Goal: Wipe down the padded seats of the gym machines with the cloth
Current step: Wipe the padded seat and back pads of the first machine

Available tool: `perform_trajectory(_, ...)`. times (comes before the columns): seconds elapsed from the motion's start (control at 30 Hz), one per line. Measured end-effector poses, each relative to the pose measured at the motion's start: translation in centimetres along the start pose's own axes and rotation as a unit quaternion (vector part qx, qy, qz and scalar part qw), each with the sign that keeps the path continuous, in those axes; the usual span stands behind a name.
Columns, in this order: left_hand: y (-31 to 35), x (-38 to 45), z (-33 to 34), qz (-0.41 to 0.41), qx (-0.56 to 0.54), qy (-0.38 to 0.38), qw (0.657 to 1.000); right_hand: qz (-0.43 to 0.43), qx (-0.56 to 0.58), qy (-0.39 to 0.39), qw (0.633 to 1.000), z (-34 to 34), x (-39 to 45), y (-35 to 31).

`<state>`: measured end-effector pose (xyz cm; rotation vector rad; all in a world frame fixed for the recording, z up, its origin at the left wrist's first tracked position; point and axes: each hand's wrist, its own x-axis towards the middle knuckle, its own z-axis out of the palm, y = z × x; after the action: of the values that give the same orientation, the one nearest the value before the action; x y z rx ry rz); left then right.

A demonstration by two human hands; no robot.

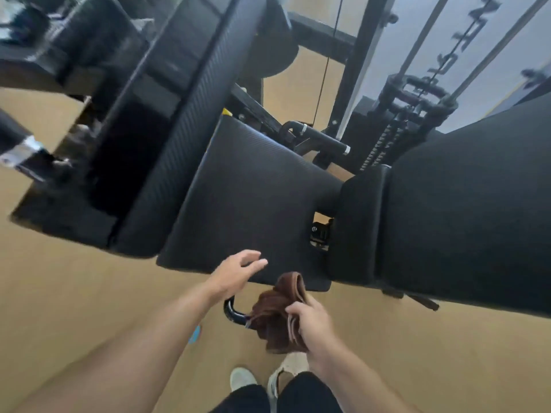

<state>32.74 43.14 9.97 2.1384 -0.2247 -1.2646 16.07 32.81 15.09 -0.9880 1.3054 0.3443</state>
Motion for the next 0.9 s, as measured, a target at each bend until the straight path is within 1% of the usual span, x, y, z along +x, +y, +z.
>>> perform_trajectory(0.03, -0.9, -2.9, 1.4, -0.044, -0.087, -0.002, 0.995, -0.007, 0.0, -0.028, 1.0, 0.8, -1.5, -1.1)
perform_trajectory(0.07, -1.9, -5.4, 2.3, -0.085, -0.192, 0.001, 0.978, -0.015, -0.002, -0.059, 0.998, 1.7, -2.9, -2.2)
perform_trajectory(0.1, -2.8, -7.5, 3.0, -0.109, -0.29, 0.004, 0.951, -0.022, -0.011, -0.092, 0.995, 2.6, -4.2, -3.1)
perform_trajectory(0.13, -3.9, -9.2, 3.2, -0.107, -0.356, 0.018, 0.928, -0.025, -0.025, -0.119, 0.992, 3.6, -5.3, -3.7)
perform_trajectory(0.17, -4.7, -10.6, 2.7, -0.097, -0.382, 0.03, 0.919, -0.024, -0.037, -0.139, 0.989, 4.6, -6.3, -4.1)
perform_trajectory(0.2, -5.5, -11.7, 1.8, -0.085, -0.384, 0.046, 0.918, -0.025, -0.048, -0.153, 0.987, 5.6, -7.0, -4.4)
perform_trajectory(0.23, -5.8, -13.2, 0.6, -0.072, -0.392, 0.045, 0.916, -0.03, -0.055, -0.161, 0.985, 6.7, -7.7, -4.4)
perform_trajectory(0.27, -6.1, -14.4, -0.6, -0.064, -0.414, 0.044, 0.907, -0.037, -0.059, -0.162, 0.984, 7.9, -8.3, -4.4)
perform_trajectory(0.3, -6.8, -15.5, -1.9, -0.05, -0.425, 0.043, 0.903, -0.049, -0.059, -0.152, 0.985, 9.1, -8.8, -4.3)
perform_trajectory(0.33, -7.8, -16.4, -3.2, -0.041, -0.418, 0.033, 0.907, -0.058, -0.052, -0.138, 0.987, 10.4, -9.2, -4.2)
perform_trajectory(0.43, -11.0, -18.4, -6.8, -0.062, -0.392, -0.004, 0.918, -0.068, -0.01, -0.092, 0.993, 14.1, -10.3, -3.5)
perform_trajectory(0.5, -13.3, -18.6, -8.9, -0.079, -0.366, 0.004, 0.927, -0.064, 0.008, -0.063, 0.996, 16.7, -10.7, -2.9)
perform_trajectory(0.6, -16.9, -18.6, -11.9, -0.094, -0.377, 0.036, 0.921, -0.057, 0.05, -0.026, 0.997, 20.7, -11.1, -1.9)
perform_trajectory(0.67, -19.4, -18.5, -14.1, -0.106, -0.407, 0.039, 0.907, -0.065, 0.075, -0.008, 0.995, 23.5, -11.9, -1.1)
perform_trajectory(0.77, -23.3, -18.7, -17.4, -0.152, -0.44, 0.02, 0.885, -0.074, 0.085, 0.006, 0.994, 27.6, -12.9, 0.2)
perform_trajectory(0.9, -26.1, -18.7, -20.7, -0.172, -0.405, -0.011, 0.898, -0.09, 0.059, 0.029, 0.994, 32.7, -14.6, 0.8)
